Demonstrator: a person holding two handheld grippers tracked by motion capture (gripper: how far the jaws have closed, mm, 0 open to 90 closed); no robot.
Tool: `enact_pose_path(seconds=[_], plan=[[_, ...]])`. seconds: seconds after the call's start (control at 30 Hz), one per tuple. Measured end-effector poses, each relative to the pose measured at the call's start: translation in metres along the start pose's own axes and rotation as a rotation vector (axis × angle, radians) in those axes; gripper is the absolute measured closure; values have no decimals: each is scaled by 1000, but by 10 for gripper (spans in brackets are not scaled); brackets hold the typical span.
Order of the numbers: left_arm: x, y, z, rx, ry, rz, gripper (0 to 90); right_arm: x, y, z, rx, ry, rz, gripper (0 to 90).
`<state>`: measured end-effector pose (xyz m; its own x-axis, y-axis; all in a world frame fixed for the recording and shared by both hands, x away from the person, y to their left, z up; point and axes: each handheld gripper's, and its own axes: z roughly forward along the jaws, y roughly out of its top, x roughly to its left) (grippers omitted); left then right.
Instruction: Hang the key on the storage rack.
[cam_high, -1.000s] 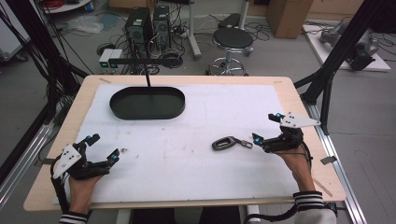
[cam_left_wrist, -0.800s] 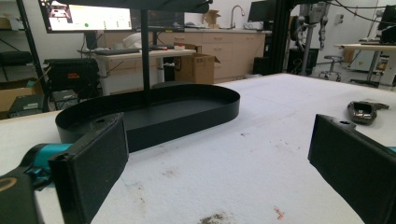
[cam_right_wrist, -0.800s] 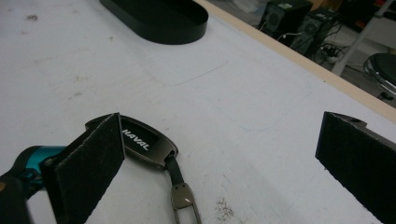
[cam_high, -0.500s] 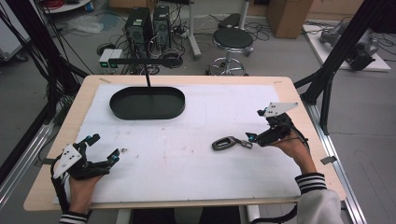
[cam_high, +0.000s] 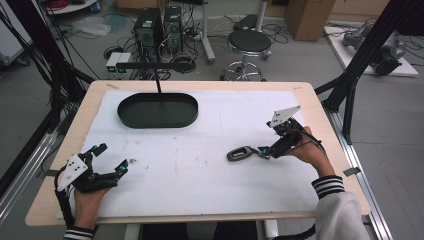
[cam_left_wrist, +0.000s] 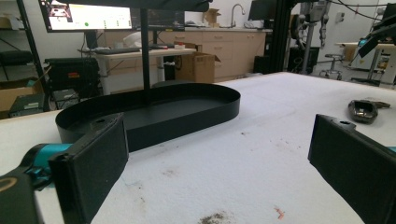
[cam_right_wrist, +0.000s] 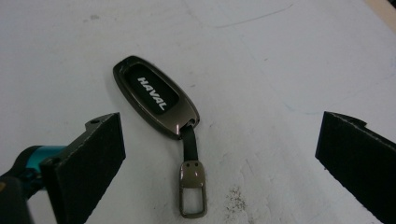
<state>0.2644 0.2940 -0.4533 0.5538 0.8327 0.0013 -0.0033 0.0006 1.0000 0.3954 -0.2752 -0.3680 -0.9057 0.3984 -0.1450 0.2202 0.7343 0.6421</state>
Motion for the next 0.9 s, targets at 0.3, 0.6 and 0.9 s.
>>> enact_pose_path(seconds=[0.3, 0.6, 0.9], plan=[[0, 0, 0, -1, 0, 0, 55, 0, 7, 17, 110, 31, -67, 4], [0, 0, 0, 3, -2, 3, 55, -3, 6, 34, 160, 91, -76, 56], [0, 0, 0, 1, -1, 1, 55, -2, 10, 49, 258, 120, -132, 143]])
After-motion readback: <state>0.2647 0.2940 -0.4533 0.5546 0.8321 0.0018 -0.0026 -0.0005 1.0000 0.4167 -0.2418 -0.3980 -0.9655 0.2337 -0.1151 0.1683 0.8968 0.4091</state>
